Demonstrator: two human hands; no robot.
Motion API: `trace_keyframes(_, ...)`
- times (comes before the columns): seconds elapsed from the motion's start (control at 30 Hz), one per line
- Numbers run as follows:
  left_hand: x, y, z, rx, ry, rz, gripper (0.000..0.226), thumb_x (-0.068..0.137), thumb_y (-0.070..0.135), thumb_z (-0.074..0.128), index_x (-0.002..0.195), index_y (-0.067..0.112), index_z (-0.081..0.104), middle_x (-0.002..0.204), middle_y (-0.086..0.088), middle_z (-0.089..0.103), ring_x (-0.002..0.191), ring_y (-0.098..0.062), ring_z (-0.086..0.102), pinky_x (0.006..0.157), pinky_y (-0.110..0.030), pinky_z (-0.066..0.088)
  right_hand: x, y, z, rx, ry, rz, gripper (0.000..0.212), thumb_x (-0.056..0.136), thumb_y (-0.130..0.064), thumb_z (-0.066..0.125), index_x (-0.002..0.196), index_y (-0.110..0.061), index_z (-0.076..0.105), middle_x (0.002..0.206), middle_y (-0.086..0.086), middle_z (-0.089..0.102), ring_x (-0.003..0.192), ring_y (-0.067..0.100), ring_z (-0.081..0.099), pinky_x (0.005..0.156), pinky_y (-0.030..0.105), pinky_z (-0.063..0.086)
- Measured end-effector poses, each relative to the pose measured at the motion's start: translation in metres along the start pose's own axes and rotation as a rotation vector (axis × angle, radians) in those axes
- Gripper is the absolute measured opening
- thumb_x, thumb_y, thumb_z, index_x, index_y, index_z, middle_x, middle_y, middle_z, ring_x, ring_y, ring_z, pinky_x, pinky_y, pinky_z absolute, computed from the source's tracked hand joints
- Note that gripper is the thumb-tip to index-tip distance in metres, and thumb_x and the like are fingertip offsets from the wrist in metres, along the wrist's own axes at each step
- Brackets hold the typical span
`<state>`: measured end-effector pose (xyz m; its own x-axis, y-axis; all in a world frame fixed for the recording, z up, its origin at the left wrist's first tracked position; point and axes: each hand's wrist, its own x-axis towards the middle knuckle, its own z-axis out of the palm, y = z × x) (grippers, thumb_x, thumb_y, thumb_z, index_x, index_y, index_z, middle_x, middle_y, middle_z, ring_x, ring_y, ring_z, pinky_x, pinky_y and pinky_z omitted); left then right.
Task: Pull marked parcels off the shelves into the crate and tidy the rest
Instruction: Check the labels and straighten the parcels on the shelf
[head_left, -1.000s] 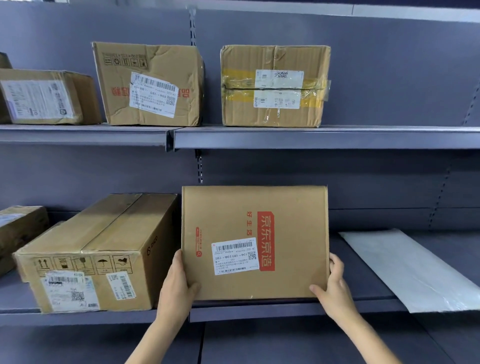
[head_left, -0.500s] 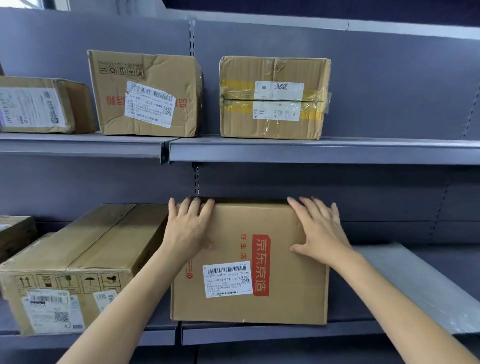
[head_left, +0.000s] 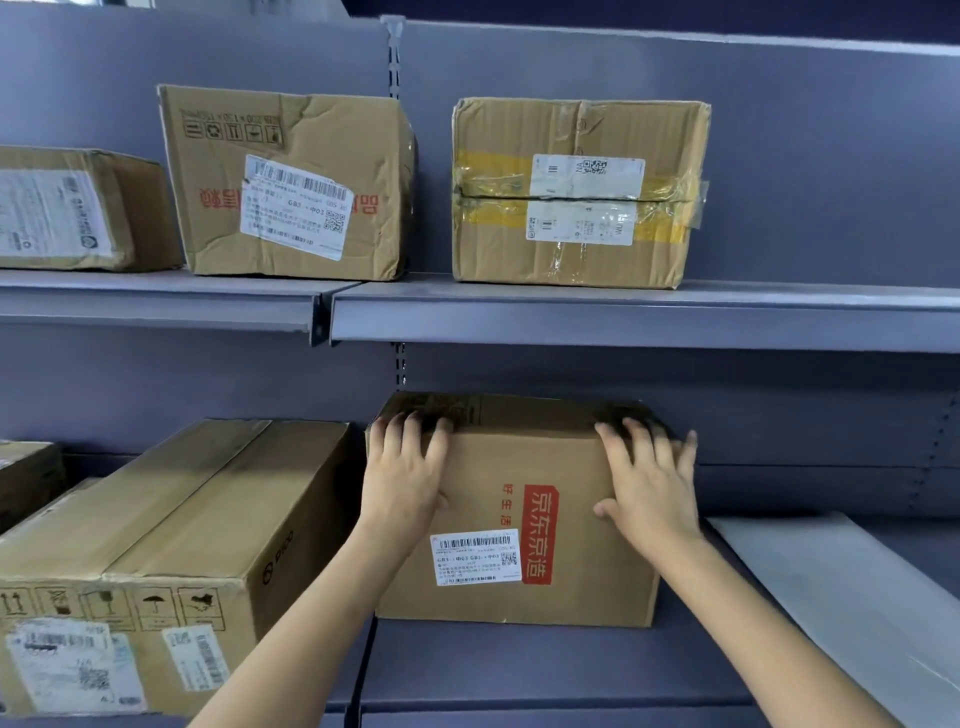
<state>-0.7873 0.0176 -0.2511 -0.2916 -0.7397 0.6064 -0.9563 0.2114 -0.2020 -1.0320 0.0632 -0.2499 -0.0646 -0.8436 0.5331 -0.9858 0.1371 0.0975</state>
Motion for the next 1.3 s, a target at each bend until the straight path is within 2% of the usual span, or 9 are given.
trace_keyframes(0.1,0.013,-0.001,0.011,0.026,-0.034,-0.017,0.106,0.014,0.043,0.092,0.109,0.003,0.064,0.093,-0.025,0.064,0.087,-0.041,0.063,0.084,-0.055,0.049,0.017,-0.003,0.006,-0.041,-0.027,0.006,0.092,0.078,-0.042,0.065,0.148,-0.022,0.010,0.153,0.013,0.017,0.141,0.033,0.012,0.110,0.056,-0.008)
trace_keyframes(0.17,0.021,0.000,0.016,0.037,-0.064,-0.029,0.107,0.027,0.046,0.091,0.119,0.003,0.058,0.104,-0.026,0.061,0.099,-0.041,0.060,0.092,-0.055,0.045,0.029,-0.003,0.017,-0.060,-0.050,-0.020,0.097,0.068,-0.040,0.076,0.146,-0.018,0.024,0.147,0.019,0.031,0.137,0.038,0.026,0.109,0.062,0.003)
trace_keyframes(0.27,0.031,0.003,0.022,0.058,-0.112,-0.051,0.094,0.076,0.050,0.066,0.146,0.011,0.017,0.142,-0.021,0.031,0.134,-0.037,0.027,0.114,-0.051,0.012,0.047,0.000,0.033,-0.046,-0.010,-0.043,0.106,0.035,-0.037,0.092,0.130,-0.011,0.052,0.124,0.025,0.056,0.115,0.044,0.052,0.099,0.068,0.028)
trace_keyframes(0.43,0.043,0.003,0.029,0.107,-0.144,-0.048,0.086,0.087,0.050,0.051,0.145,0.012,0.001,0.145,-0.017,0.020,0.137,-0.036,0.017,0.114,-0.049,0.003,0.056,0.000,0.038,-0.003,-0.027,-0.015,0.092,0.078,-0.039,0.066,0.148,-0.021,0.009,0.153,0.014,0.017,0.141,0.033,0.012,0.111,0.055,-0.009)
trace_keyframes(0.67,0.040,0.004,0.027,0.153,-0.191,-0.031,0.083,0.090,0.049,0.047,0.146,0.011,-0.002,0.148,-0.017,0.015,0.139,-0.037,0.013,0.114,-0.050,0.001,0.053,-0.005,0.030,-0.053,-0.097,-0.009,0.091,0.083,-0.041,0.061,0.148,-0.022,0.000,0.154,0.012,0.008,0.142,0.032,0.006,0.111,0.057,-0.008)
trace_keyframes(0.9,0.048,-0.003,0.002,0.073,-0.312,0.020,0.074,0.086,0.043,0.050,0.143,0.017,0.011,0.144,-0.013,0.023,0.133,-0.033,0.025,0.113,-0.046,0.017,0.057,0.005,0.002,0.122,-0.281,-0.039,0.095,0.078,-0.031,0.069,0.147,-0.031,0.004,0.156,0.005,0.004,0.143,0.028,0.003,0.117,0.048,0.009)
trace_keyframes(1.07,0.033,0.019,-0.015,-0.036,-0.153,0.055,0.063,0.080,0.035,0.058,0.133,0.010,0.035,0.136,-0.016,0.036,0.129,-0.035,0.032,0.113,-0.052,0.019,0.013,0.023,-0.004,0.129,-0.128,-0.091,0.087,0.085,-0.027,0.061,0.148,-0.024,0.001,0.158,0.004,-0.001,0.145,0.024,0.000,0.118,0.036,-0.002)
trace_keyframes(1.17,0.017,0.048,-0.017,-0.066,0.042,0.224,0.069,0.050,0.029,0.082,0.111,0.004,0.059,0.104,-0.018,0.061,0.097,-0.038,0.060,0.090,-0.054,0.049,-0.020,0.039,0.002,0.212,-0.111,-0.137,0.075,0.090,-0.022,0.054,0.148,-0.020,0.007,0.157,0.002,0.006,0.144,0.019,0.008,0.115,0.026,-0.001)
trace_keyframes(1.3,-0.016,0.095,-0.010,-0.260,0.082,0.346,0.069,0.045,0.029,0.078,0.105,0.008,0.051,0.089,-0.012,0.062,0.076,-0.032,0.062,0.072,-0.044,0.056,-0.060,0.074,0.009,0.218,-0.241,-0.099,0.069,0.092,-0.022,0.053,0.148,-0.016,0.012,0.157,0.004,0.009,0.144,0.018,0.007,0.114,0.025,0.003)
